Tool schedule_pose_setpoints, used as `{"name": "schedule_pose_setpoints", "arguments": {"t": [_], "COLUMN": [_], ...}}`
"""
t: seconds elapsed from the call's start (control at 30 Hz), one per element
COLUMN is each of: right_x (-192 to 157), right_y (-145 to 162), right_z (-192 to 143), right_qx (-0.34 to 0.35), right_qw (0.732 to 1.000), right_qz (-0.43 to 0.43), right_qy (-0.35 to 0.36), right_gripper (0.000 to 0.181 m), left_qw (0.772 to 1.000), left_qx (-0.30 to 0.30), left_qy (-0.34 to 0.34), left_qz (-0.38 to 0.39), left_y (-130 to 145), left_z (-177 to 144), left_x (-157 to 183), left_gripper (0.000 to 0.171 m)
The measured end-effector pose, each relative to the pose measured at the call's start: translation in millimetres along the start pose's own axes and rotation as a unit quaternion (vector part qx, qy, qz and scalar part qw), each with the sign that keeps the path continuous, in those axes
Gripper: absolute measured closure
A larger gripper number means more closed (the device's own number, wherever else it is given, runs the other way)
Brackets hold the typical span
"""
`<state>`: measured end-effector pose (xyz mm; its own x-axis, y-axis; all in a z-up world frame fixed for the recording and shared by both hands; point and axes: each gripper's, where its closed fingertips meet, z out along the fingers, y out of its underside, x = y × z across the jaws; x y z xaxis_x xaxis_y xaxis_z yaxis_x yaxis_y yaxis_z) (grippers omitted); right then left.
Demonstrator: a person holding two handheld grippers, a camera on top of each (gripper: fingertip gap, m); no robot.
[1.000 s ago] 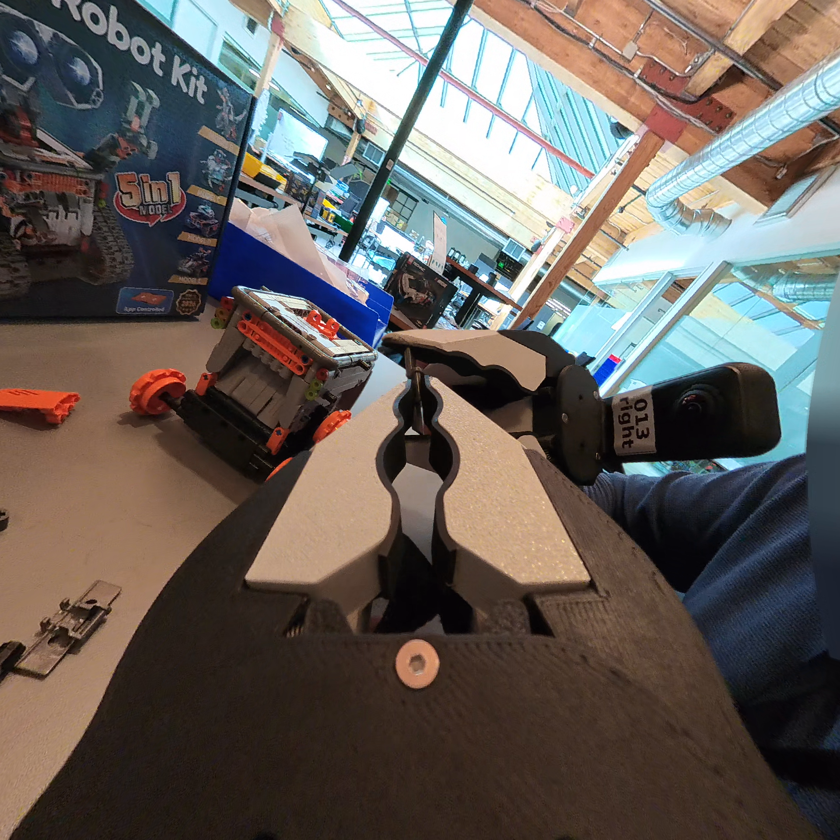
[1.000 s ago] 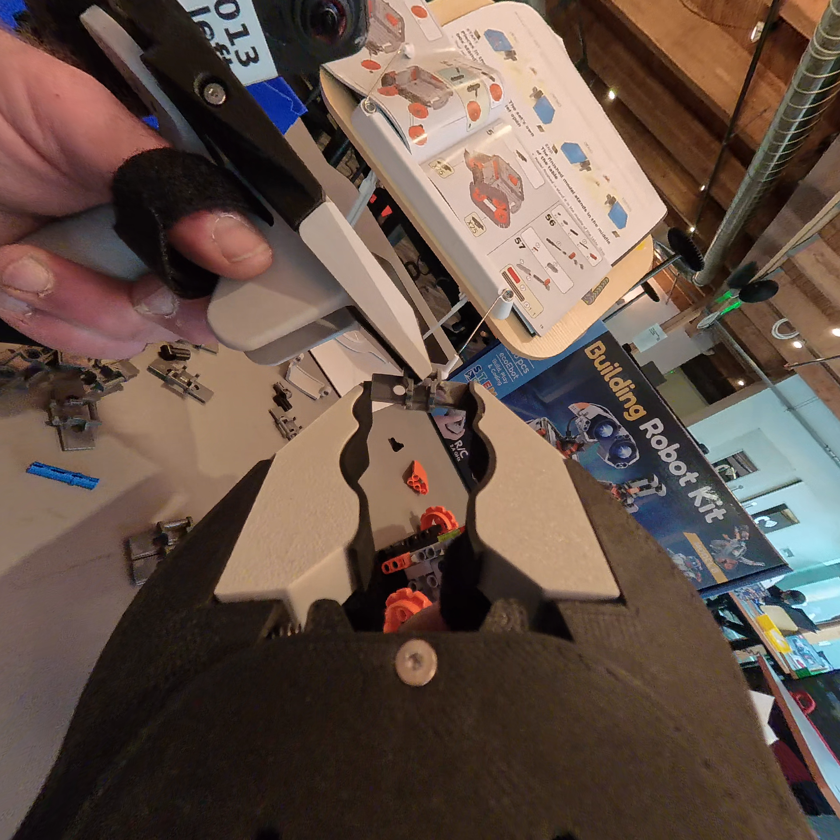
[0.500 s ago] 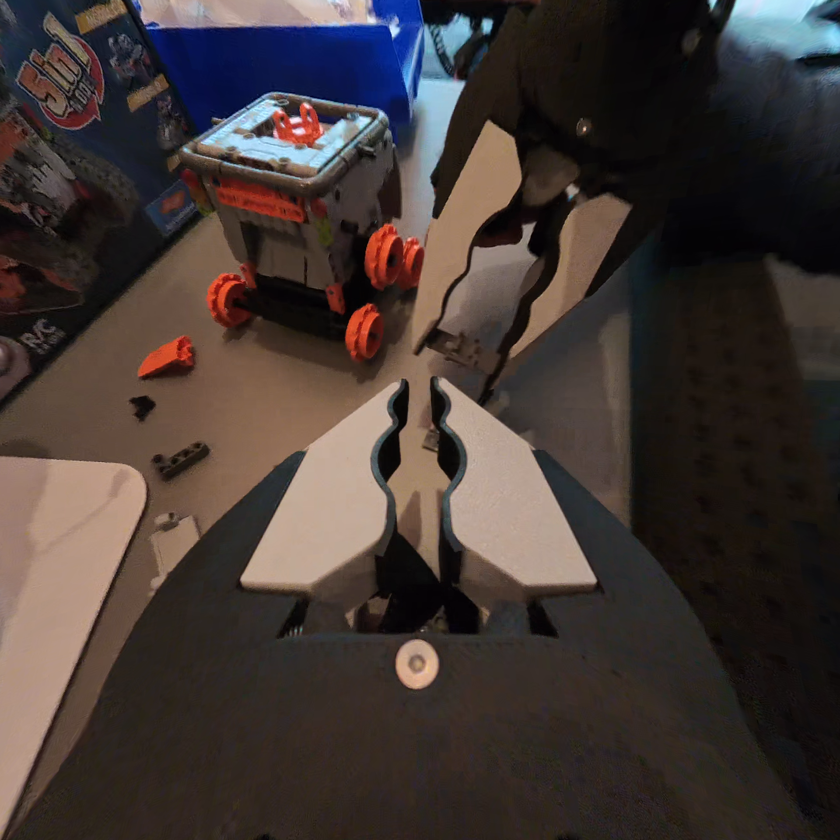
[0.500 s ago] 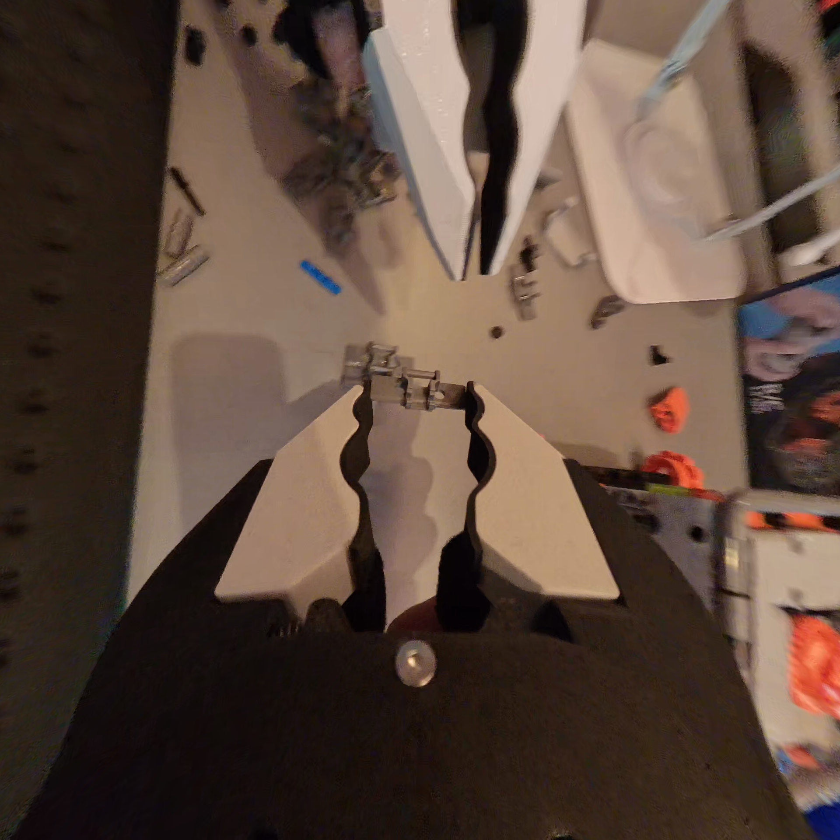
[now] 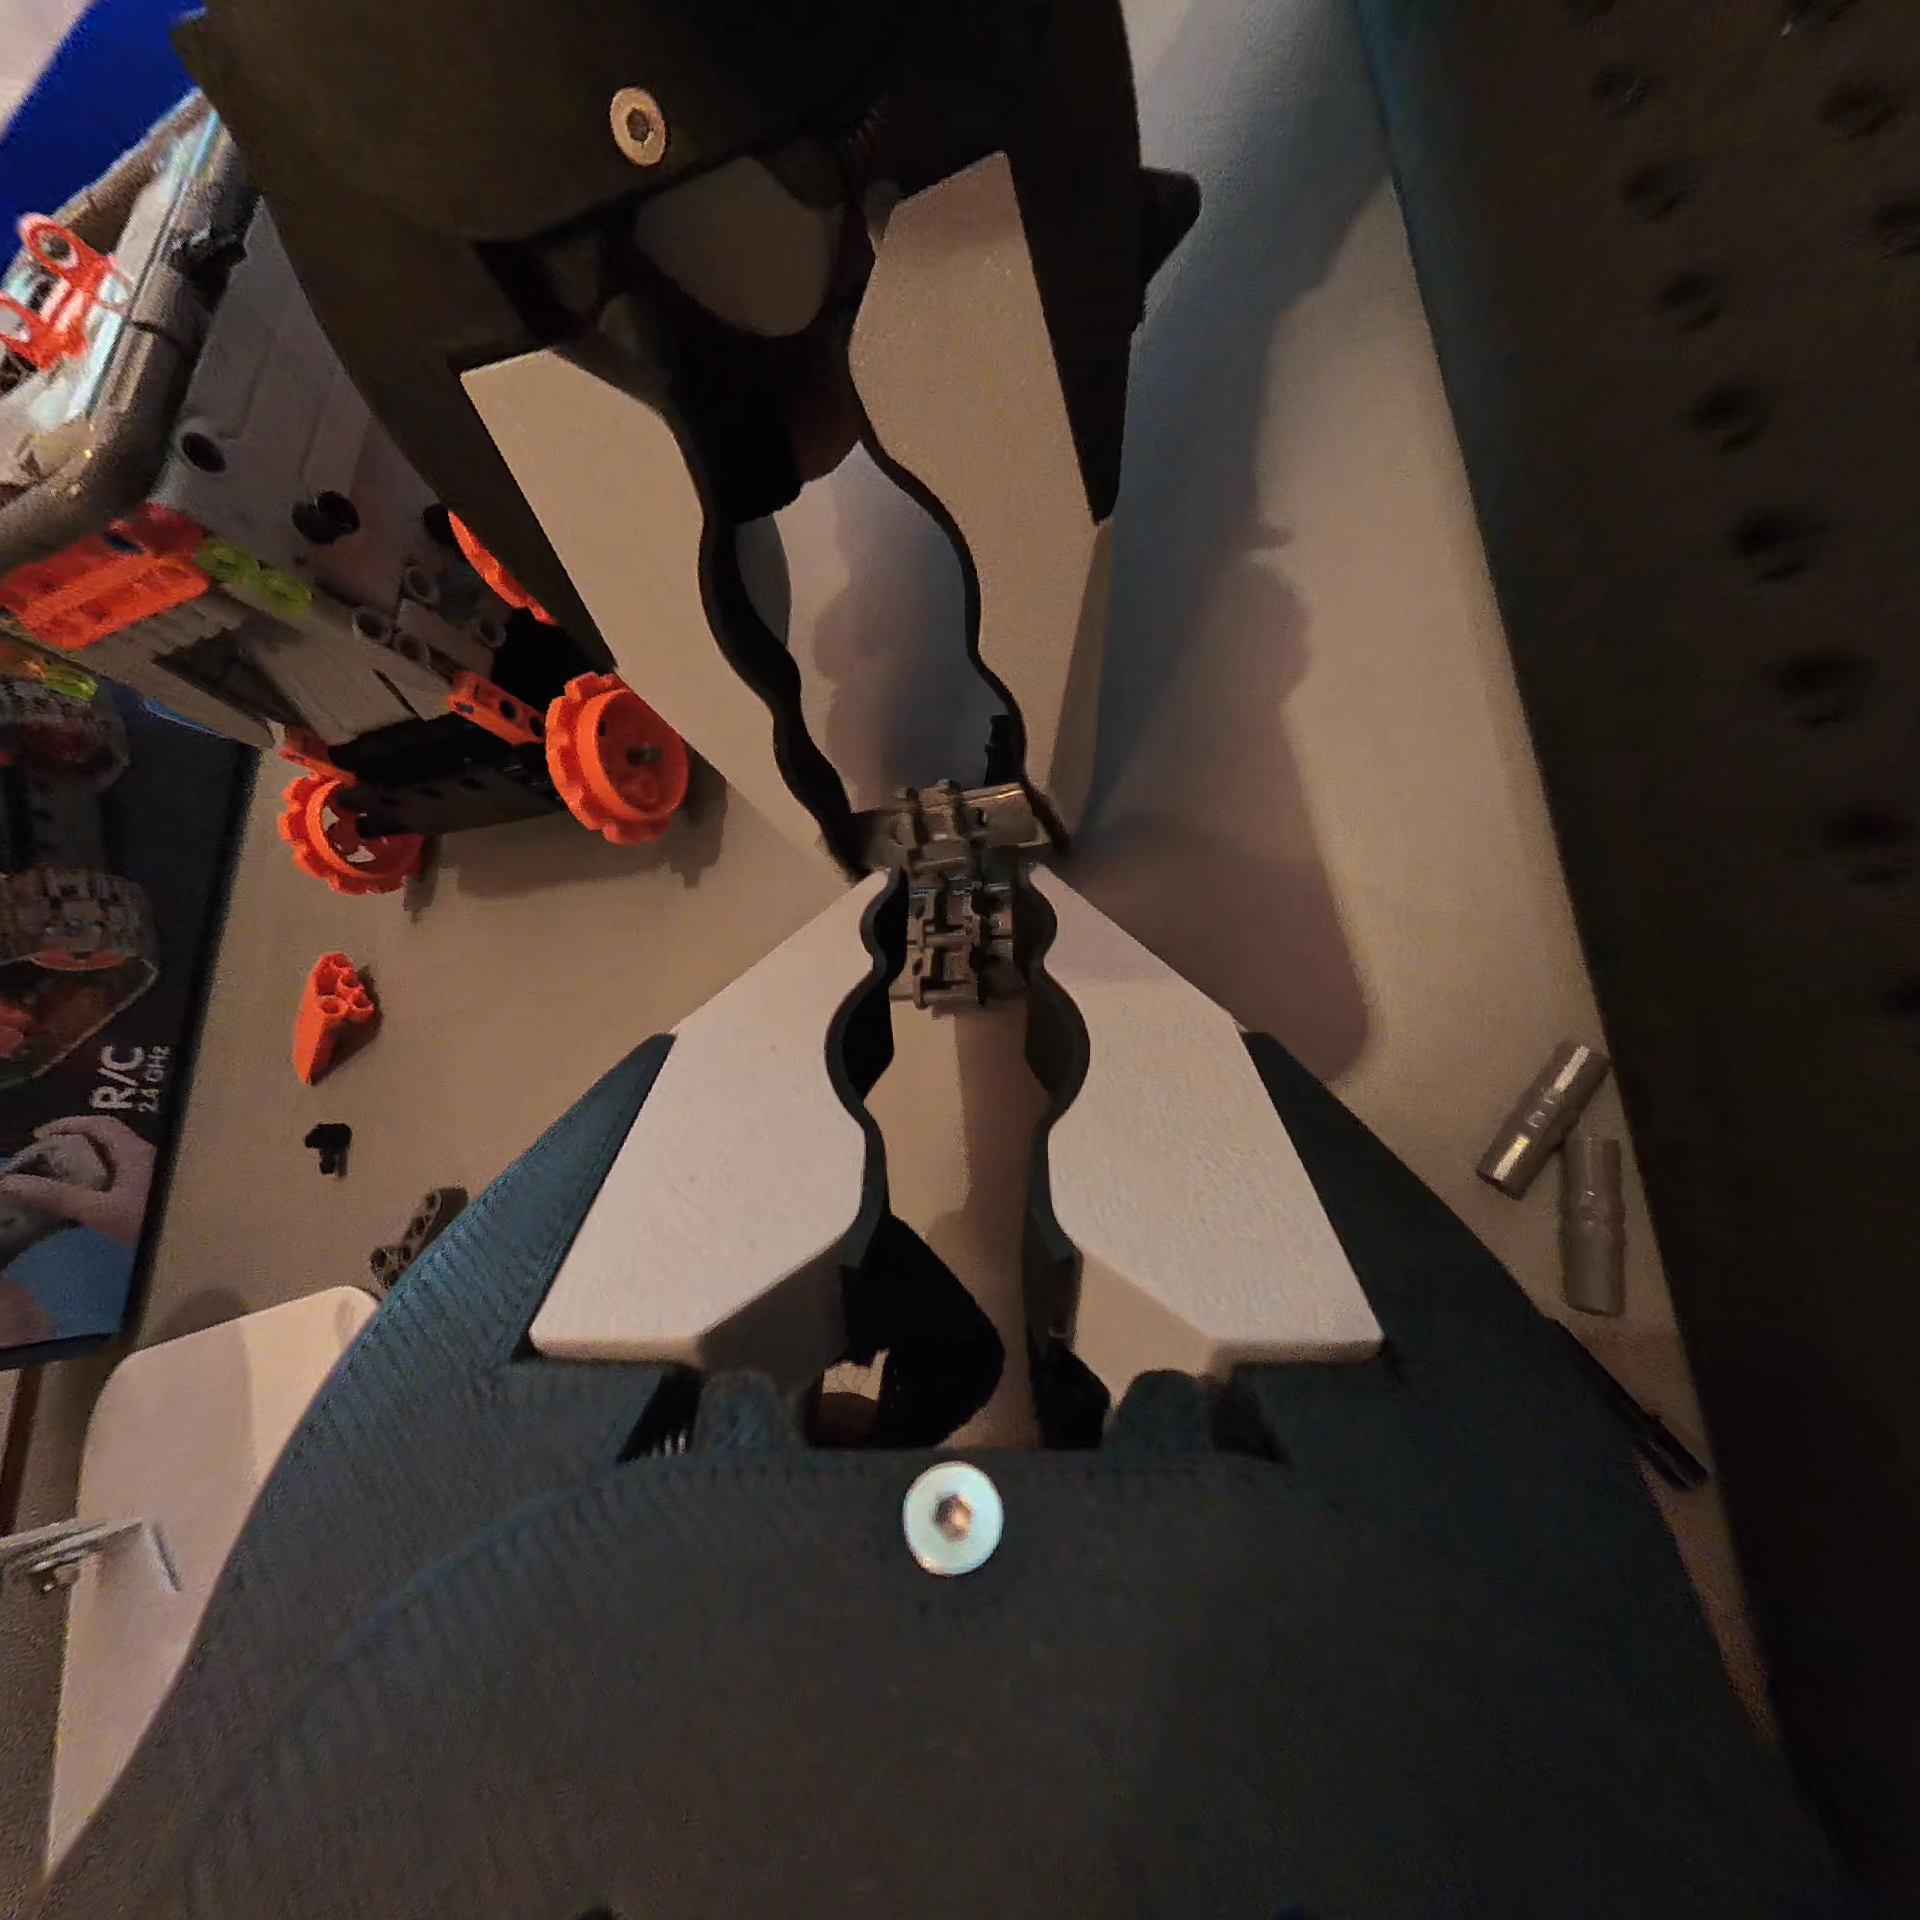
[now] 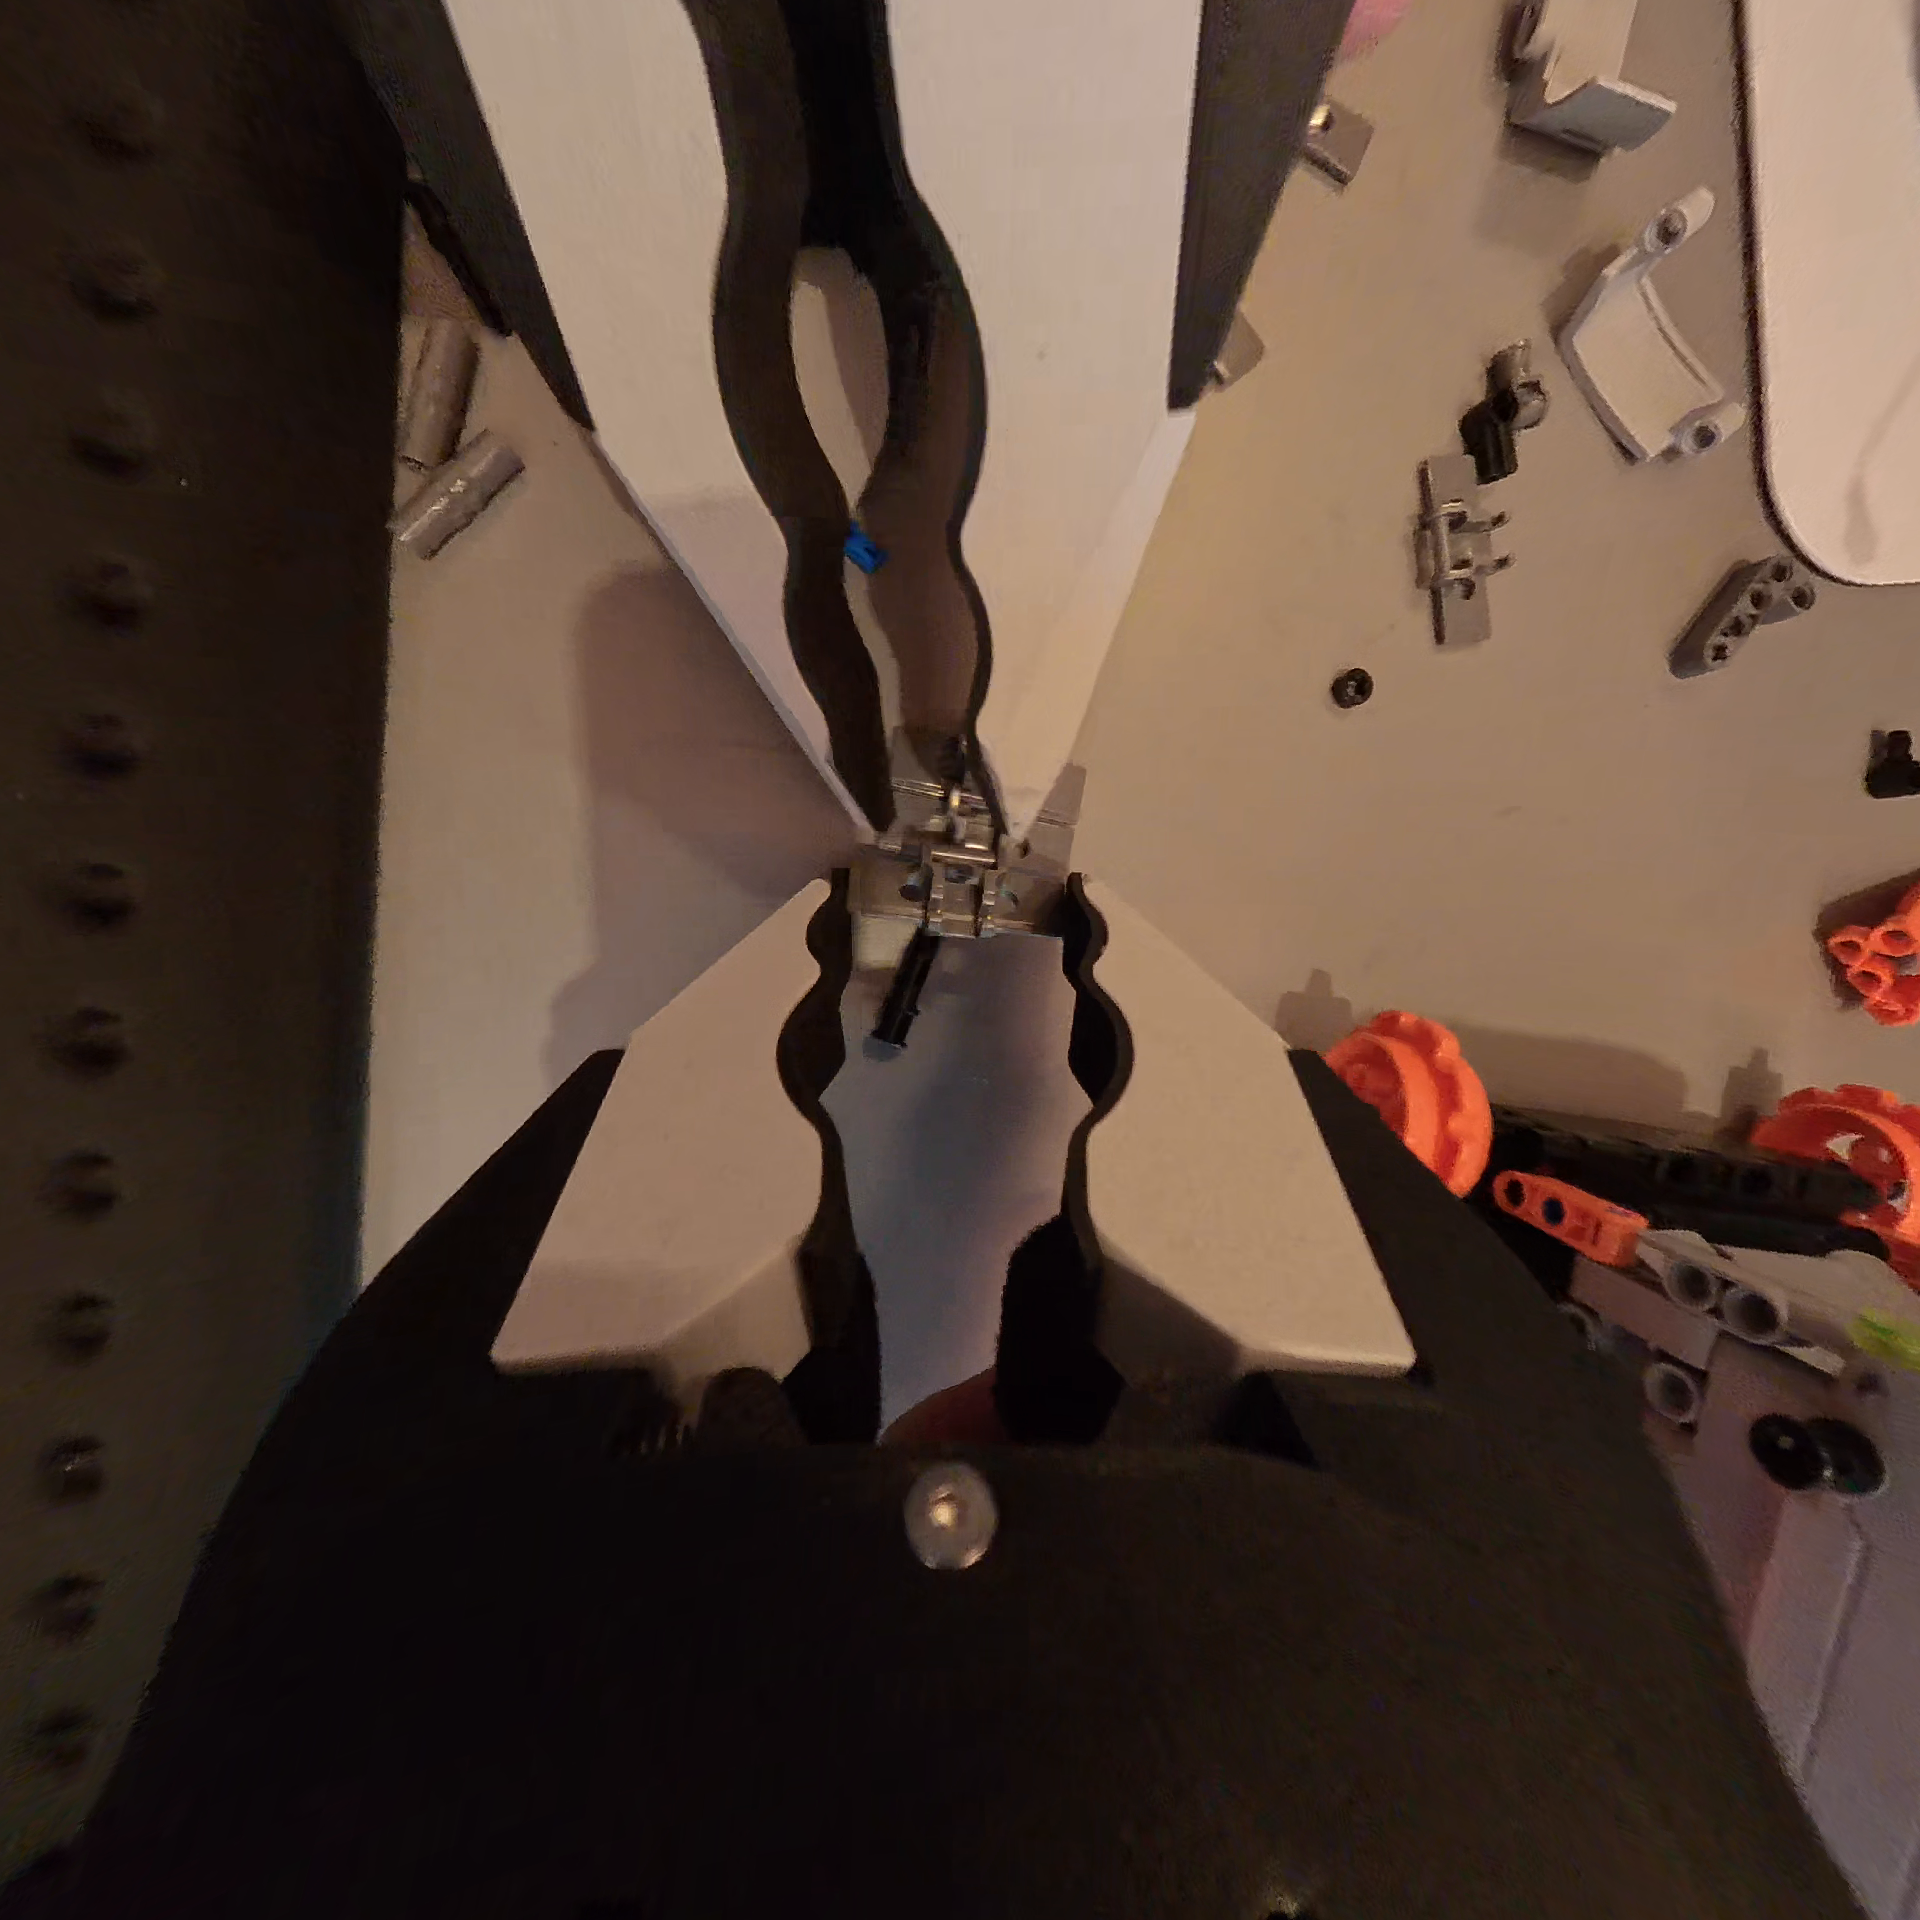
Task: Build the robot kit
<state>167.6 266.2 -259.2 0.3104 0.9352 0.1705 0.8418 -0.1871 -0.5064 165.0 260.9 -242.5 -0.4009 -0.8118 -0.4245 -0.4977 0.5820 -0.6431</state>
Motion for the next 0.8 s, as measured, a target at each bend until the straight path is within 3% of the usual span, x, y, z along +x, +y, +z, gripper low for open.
{"name": "schedule_pose_setpoints", "arguments": {"t": [0.47, 0.57, 0.8], "right_x": [-1, -1, 3], "right_y": [1, 0, -4], "right_z": [3, 4, 3], "right_qx": [-0.031, -0.025, -0.009], "right_qw": [0.997, 0.996, 0.996], "right_qz": [0.064, 0.069, 0.065], "right_qy": [-0.040, -0.047, -0.054], "right_gripper": [0.142, 0.142, 0.142], "left_qw": [0.998, 0.998, 0.999], "left_qx": [-0.031, -0.033, -0.030], "left_qy": [-0.009, -0.009, -0.016], "left_qz": [0.046, 0.044, 0.005], "left_y": [8, 8, 9], "left_z": [12, 13, -3], "left_x": [4, 5, -8], "left_gripper": [0.156, 0.159, 0.149]}}
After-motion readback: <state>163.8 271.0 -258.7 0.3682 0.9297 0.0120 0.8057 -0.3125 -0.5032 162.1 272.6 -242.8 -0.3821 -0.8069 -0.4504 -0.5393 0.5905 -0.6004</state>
